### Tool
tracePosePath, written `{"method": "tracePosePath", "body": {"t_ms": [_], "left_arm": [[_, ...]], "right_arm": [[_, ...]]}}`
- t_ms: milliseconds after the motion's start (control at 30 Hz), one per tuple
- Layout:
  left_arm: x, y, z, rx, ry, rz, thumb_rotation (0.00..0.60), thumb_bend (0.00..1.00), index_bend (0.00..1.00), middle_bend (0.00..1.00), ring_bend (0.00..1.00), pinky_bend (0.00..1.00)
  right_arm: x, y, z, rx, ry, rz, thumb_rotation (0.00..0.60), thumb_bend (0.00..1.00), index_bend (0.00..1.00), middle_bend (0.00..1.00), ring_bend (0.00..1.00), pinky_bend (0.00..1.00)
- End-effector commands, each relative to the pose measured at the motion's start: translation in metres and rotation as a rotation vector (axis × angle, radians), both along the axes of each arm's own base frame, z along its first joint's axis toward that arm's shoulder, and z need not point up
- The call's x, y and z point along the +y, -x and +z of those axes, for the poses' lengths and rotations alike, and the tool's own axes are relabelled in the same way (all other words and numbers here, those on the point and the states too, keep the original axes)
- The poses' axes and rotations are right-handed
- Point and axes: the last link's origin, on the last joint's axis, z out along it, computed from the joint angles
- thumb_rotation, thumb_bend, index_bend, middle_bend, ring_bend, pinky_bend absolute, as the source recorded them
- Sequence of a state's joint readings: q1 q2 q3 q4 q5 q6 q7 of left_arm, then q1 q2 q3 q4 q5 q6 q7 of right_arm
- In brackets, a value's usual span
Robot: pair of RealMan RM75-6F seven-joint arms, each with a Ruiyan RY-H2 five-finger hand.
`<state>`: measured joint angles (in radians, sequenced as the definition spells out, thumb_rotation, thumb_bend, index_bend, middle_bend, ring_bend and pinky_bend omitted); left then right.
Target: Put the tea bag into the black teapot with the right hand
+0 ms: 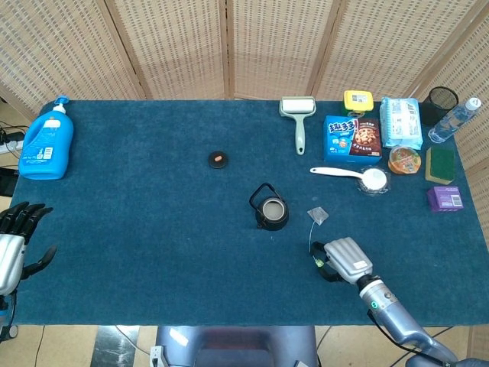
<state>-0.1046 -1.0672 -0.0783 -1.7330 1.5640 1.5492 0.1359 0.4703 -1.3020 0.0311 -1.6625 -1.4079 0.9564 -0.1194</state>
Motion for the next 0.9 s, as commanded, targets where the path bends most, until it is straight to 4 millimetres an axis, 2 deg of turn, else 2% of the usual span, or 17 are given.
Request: {"method": "tracePosePath", "body": {"t_ms": [33,433,900], "left_arm": [[0.0,0.0,0.0,0.0,0.002,0.001,0.6,0.32,0.19,0.19,0.12,0.15],[0.0,0.003,0.001,0.002,0.0,0.01,0.6,0.32,0.19,0.19,0.12,0.15],[0.0,0.003,0.0,0.001,0.002,0.012,0.6,0.32,0.19,0.19,0.12,0.15]], "right_arm": [[0.0,0.0,-0.005,0.005,-0.007,-0.002,0.6,0.4,0.4,1.0,1.0,1.0],[-0.003,0.004,-0.015,0.002,0.004,-0.023,0.6,0.4,0.46,1.0,1.0,1.0],[-0.005,0.007,-0.02,0.005,0.03,-0.032,0.6,0.39,0.48,1.0,1.0,1.0]]}}
